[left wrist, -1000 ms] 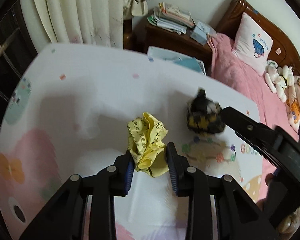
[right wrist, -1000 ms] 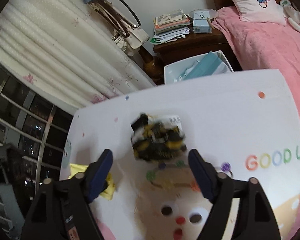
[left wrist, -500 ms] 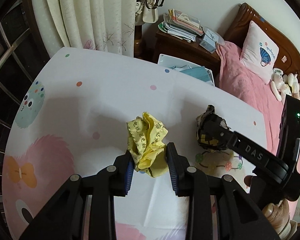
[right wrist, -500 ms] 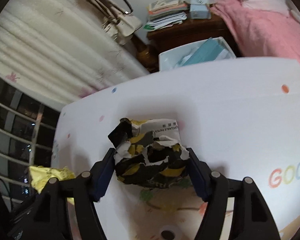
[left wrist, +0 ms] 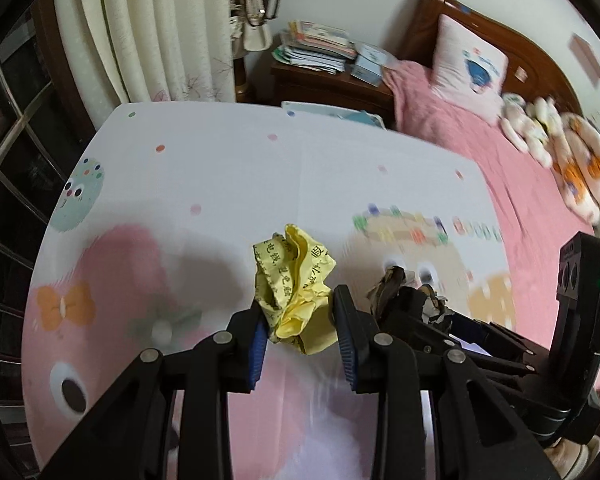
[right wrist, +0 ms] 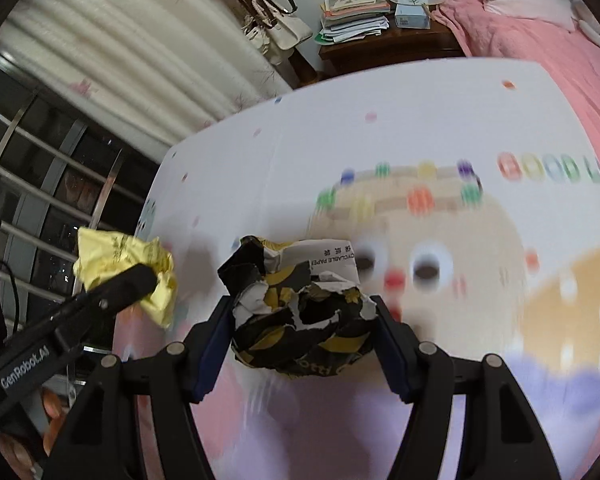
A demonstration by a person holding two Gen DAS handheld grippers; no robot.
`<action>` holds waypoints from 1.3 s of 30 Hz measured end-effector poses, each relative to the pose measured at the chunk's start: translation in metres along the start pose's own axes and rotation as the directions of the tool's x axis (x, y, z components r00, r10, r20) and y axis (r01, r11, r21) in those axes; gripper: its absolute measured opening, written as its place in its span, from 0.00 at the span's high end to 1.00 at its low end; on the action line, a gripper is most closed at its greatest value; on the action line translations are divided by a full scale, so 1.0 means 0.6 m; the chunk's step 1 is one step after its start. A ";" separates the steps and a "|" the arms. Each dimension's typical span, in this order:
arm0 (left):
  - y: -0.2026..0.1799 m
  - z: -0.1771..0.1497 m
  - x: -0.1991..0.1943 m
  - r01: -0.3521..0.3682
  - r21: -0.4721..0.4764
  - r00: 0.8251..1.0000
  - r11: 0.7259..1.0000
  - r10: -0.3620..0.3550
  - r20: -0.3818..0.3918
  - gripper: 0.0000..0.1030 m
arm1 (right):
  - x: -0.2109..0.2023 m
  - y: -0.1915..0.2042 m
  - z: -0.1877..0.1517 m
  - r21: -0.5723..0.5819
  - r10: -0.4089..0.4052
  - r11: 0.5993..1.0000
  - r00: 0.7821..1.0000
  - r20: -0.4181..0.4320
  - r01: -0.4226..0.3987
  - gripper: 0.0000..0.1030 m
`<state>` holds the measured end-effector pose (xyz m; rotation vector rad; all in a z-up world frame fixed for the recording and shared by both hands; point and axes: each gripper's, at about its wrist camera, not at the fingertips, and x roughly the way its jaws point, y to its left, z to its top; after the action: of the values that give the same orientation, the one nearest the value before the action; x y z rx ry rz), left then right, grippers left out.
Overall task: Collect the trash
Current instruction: 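Carry the yellow paper and black wrapper over the bin and open both tools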
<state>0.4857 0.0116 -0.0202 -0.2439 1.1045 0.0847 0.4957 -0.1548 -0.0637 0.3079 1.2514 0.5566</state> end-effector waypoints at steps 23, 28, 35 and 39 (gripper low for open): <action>0.194 -0.448 -0.279 0.195 0.297 0.979 0.935 -0.169 -0.112 0.71 | -0.189 0.228 -0.537 0.228 -0.176 0.963 0.974 0.141 0.141 0.36; 0.234 -0.513 -0.295 0.199 0.320 0.976 0.926 -0.159 -0.148 0.71 | -0.189 0.246 -0.623 0.277 -0.212 0.945 0.971 0.107 0.176 0.36; 0.245 -0.588 -0.282 0.201 0.325 0.968 0.924 -0.136 -0.212 0.71 | -0.175 0.252 -0.708 0.298 -0.235 0.931 0.971 0.040 0.213 0.36; 0.230 -0.628 -0.257 0.202 0.330 0.963 0.922 -0.125 -0.239 0.71 | -0.152 0.236 -0.738 0.296 -0.245 0.926 0.970 -0.002 0.234 0.36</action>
<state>0.0617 0.0643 -0.0643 -0.0219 1.2873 -0.2960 0.0233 -0.1227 -0.0498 0.4053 1.3164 0.1513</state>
